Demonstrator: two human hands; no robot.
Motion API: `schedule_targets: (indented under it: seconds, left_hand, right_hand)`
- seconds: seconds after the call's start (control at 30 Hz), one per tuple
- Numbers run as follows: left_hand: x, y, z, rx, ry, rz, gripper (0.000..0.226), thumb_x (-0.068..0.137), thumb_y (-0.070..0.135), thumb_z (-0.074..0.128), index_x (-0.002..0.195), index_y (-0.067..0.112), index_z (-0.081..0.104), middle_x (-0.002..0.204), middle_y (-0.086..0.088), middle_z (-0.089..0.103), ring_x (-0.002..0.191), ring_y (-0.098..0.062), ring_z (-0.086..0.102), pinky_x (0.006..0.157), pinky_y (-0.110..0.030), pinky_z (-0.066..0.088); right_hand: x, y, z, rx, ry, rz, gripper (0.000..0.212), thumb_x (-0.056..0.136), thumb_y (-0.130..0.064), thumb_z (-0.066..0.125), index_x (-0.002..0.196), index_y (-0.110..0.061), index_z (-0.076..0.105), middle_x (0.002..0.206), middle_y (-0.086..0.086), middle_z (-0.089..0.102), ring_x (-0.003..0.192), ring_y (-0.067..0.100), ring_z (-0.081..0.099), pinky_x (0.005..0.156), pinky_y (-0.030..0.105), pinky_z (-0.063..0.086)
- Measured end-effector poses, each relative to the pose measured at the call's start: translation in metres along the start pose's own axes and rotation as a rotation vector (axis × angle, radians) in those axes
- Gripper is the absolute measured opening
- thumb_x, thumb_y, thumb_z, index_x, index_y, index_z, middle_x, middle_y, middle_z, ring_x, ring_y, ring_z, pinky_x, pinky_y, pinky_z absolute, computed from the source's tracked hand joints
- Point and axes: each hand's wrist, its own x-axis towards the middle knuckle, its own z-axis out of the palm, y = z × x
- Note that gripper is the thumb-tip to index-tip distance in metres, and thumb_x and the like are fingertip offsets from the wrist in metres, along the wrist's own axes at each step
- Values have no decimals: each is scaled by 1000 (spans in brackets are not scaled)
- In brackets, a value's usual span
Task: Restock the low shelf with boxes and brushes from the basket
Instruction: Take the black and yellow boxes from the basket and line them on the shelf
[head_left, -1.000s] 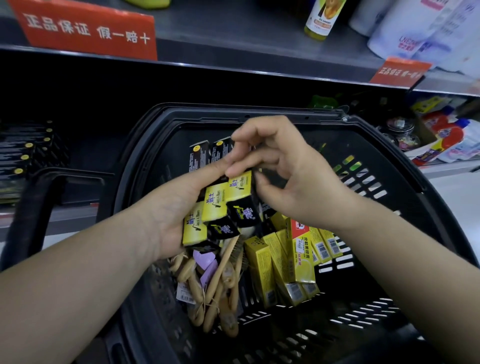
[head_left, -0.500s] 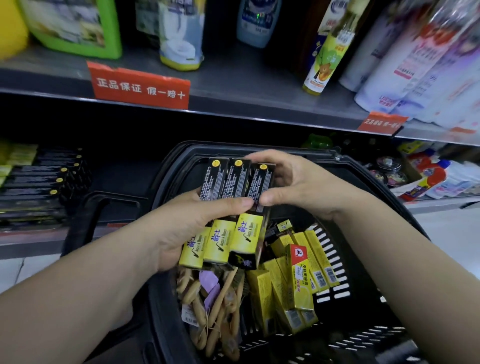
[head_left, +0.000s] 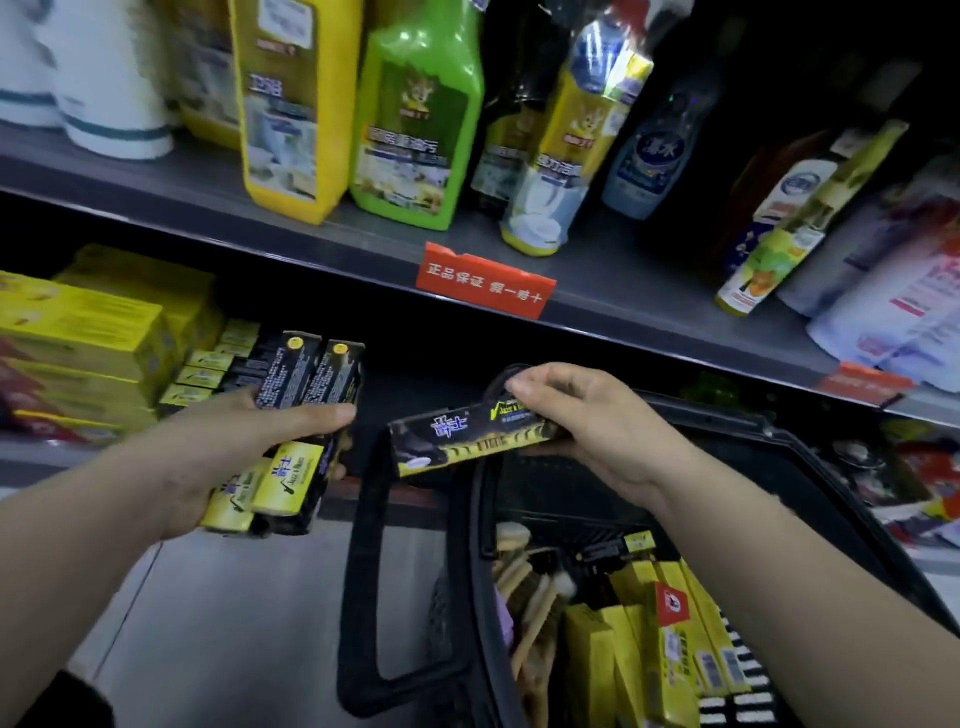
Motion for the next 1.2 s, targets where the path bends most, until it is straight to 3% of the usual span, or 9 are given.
schedule_targets:
  seconds: [0.1,0.13,0.23,0.3,0.43,0.6,0.7,0.93,1.2]
  left_hand:
    - [10,-5,-27,-28,81,-2,52,55,43,79,95,19,56,56,6,68,50,-3,64,56,-23,48]
    - [13,-7,-35,-29,105,3,48,59,40,78,97,21,56,56,8,68,50,1,64,51,-19,49]
    - [26,-17,-62,-23,207,11,68,66,37,80,121,14,48,106,0,57,102,-18,54,85,-31,40]
    - [29,-20,-81,-27,303,23,65,68,36,80,120,17,45,107,-3,46,96,-20,41,82,-36,32]
    - [33,-24,-112,-19,358,36,80,64,35,82,131,13,44,98,1,58,85,-16,50,79,-36,34]
    - [37,-36,-129,-37,394,48,94,61,28,86,140,18,37,86,8,54,78,-11,49,82,-34,36]
    - [42,-41,-133,-50,414,35,99,57,35,87,140,19,36,107,1,60,89,-17,53,82,-35,39]
    - [52,-43,-133,-98,336,42,49,61,30,85,101,27,57,91,4,68,83,-10,61,58,-24,36]
    - [59,-40,-127,-133,331,45,41,64,25,83,96,27,58,85,6,67,74,-8,61,55,-22,40]
  right_hand:
    - [30,-18,33,-73,18,-61,12,85,-29,66,92,-22,72,94,-7,70,84,1,63,76,9,48]
    - [41,-23,46,-95,19,-82,11,82,-29,69,89,-22,73,91,-7,71,78,-1,63,68,4,45]
    - [80,-31,88,-205,37,-123,20,74,-25,78,90,-14,74,84,-1,68,72,3,59,63,7,44]
    - [109,-27,114,-283,65,-128,31,75,-21,78,102,-8,70,90,1,64,81,8,57,70,12,44]
    - [160,-15,157,-466,72,-105,43,90,-25,63,128,-7,56,122,8,59,111,21,56,89,22,39]
    - [203,-10,187,-436,127,-101,33,98,-23,48,126,-7,55,126,11,56,97,18,54,68,12,34]
    - [227,-11,186,-528,110,-95,33,100,-22,42,129,-10,49,125,15,56,106,27,54,79,24,38]
    - [254,17,196,-675,-128,-42,33,98,-13,44,131,-18,47,129,13,50,109,26,53,85,29,44]
    - [257,25,207,-825,-252,-17,41,99,-11,40,138,-24,39,139,12,39,116,25,48,91,28,43]
